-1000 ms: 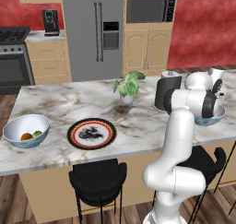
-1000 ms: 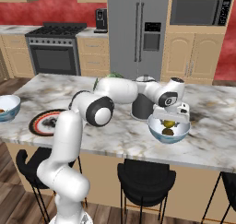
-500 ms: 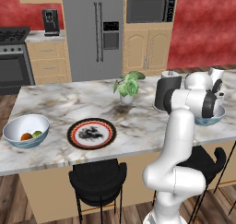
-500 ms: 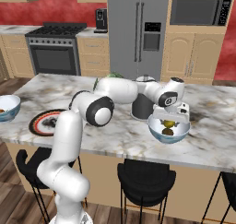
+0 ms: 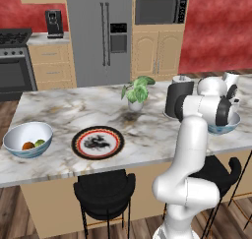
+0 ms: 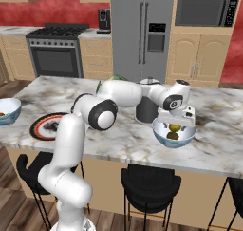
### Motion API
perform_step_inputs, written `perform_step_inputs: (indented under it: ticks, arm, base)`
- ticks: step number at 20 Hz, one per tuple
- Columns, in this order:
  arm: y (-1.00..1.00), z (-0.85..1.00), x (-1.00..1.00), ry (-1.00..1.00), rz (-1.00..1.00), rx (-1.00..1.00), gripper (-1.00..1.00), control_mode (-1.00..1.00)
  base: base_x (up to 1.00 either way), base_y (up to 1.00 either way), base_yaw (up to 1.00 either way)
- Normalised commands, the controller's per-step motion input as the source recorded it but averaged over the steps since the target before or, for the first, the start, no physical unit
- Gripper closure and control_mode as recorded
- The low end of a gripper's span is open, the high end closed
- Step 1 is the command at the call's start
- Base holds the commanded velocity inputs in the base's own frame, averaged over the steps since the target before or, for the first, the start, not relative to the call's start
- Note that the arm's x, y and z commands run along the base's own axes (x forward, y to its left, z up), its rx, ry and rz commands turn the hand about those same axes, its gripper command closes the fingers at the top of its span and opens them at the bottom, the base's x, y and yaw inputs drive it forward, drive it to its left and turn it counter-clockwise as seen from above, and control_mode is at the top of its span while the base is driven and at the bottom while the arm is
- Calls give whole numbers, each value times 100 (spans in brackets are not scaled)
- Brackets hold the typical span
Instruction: Take the fruits from the plate on the dining counter and place two fruits in each bowl.
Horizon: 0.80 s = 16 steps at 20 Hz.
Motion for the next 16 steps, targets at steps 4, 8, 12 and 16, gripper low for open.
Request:
perform_step_inputs:
  ticks: [4, 8, 12, 16]
  arm:
    - [0, 1, 0, 0, 0, 0, -100, -100]
    - [0, 17, 0, 0, 0, 0, -100, -100]
    - [0, 52, -23, -2, 0, -2, -100, -100]
    - [20, 83, -39, -3, 0, 0, -100, -100]
  base:
    - [0, 0, 0]
    - [0, 0, 0]
    - [0, 0, 0]
    - [0, 0, 0]
